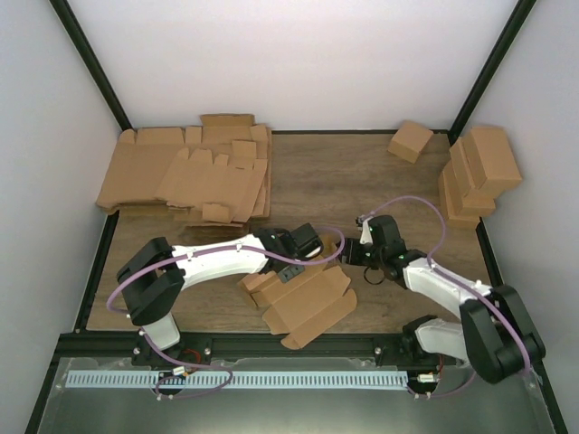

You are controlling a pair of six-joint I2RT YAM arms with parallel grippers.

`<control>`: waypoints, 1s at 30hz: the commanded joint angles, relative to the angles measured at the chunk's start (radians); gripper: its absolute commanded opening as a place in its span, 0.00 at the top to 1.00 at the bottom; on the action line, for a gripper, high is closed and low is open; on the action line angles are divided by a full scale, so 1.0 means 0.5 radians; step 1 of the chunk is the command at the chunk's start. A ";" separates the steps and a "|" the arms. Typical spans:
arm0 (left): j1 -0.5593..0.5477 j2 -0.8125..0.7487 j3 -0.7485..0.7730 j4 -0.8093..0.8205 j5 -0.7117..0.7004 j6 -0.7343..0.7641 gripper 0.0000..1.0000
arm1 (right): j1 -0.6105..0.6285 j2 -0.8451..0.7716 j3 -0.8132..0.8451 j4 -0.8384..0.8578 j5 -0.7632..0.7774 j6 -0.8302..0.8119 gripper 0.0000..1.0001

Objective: Fold the paper box

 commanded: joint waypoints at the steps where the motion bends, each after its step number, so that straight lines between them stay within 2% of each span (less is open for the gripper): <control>1: 0.005 -0.038 -0.024 0.006 0.014 0.024 0.63 | -0.011 0.192 0.188 0.133 -0.099 -0.215 0.41; 6: 0.005 -0.045 -0.028 0.009 0.005 0.028 0.63 | -0.010 0.313 0.156 0.274 -0.527 -0.412 0.42; 13: 0.004 -0.043 -0.032 -0.006 0.014 0.092 0.63 | -0.005 0.236 0.049 0.440 -0.769 -0.542 0.42; 15: 0.005 -0.038 -0.015 -0.022 0.002 0.106 0.63 | 0.006 0.236 0.033 0.485 -0.794 -0.530 0.40; 20: 0.003 -0.034 0.013 -0.049 -0.055 0.118 0.63 | 0.022 0.315 0.039 0.499 -0.886 -0.531 0.29; 24: 0.002 -0.032 0.013 -0.060 -0.086 0.128 0.63 | 0.041 0.291 -0.019 0.564 -0.871 -0.586 0.30; 30: -0.001 -0.034 0.027 -0.085 -0.140 0.127 0.63 | 0.104 0.094 -0.120 0.609 -0.856 -0.632 0.35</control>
